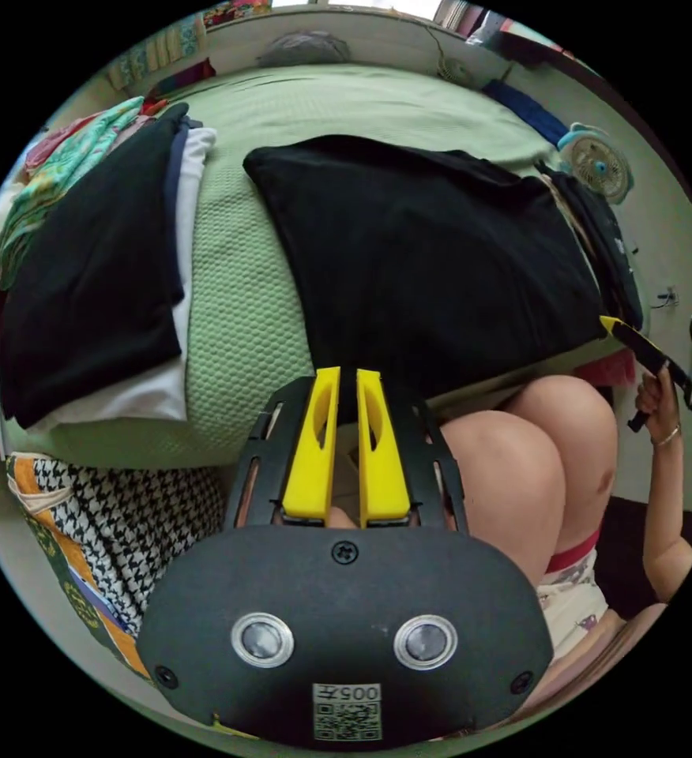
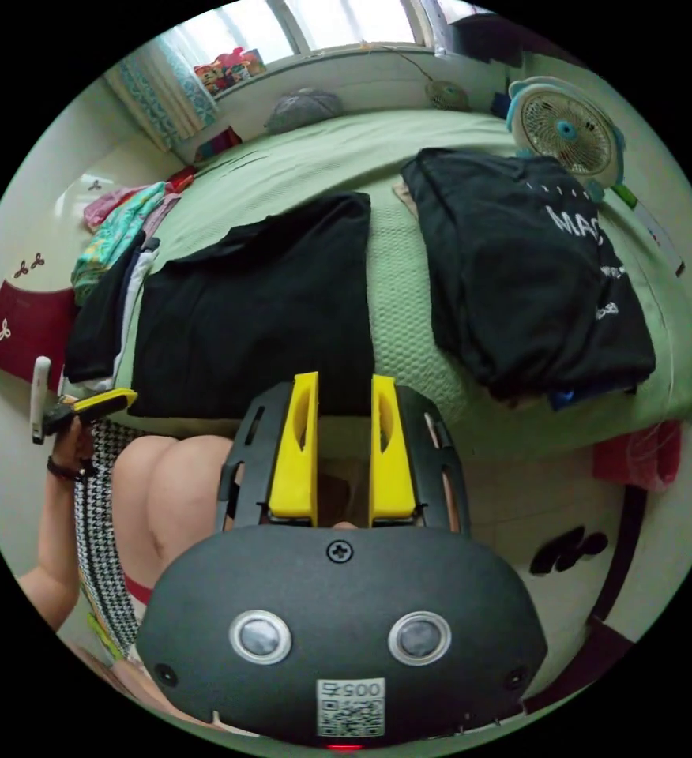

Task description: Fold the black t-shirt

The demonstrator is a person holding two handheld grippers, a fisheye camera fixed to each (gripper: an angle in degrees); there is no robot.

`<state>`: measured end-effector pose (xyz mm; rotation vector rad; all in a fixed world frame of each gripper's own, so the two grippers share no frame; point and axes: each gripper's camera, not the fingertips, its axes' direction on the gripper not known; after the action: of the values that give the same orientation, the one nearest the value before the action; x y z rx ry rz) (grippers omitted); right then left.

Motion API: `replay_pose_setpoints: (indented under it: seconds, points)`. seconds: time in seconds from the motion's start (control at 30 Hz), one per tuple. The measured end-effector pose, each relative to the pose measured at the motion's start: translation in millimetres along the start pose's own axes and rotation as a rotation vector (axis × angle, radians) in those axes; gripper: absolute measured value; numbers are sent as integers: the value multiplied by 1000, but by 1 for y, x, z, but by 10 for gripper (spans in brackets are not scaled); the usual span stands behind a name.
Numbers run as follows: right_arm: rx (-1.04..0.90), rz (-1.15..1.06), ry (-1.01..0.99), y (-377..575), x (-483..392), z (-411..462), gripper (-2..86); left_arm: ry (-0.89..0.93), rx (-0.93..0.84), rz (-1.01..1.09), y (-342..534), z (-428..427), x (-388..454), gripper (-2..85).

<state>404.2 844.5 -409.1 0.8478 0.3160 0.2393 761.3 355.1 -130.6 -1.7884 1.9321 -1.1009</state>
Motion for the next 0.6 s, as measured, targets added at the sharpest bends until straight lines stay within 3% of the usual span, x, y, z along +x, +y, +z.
replay_pose_setpoints:
  seconds: [0.1, 0.33, 0.6]
  points:
    - [-16, -10, 151, -5, -13, 11, 0, 21, -11, -82, -8, 14, 1, 39]
    - [14, -17, 219, 2, -19, 8, -14, -160, -47, -22, -9, 37, 32, 14]
    - [-12, -65, 220, 2, -21, 13, -3, -100, -9, -45, -3, 38, 42, 5]
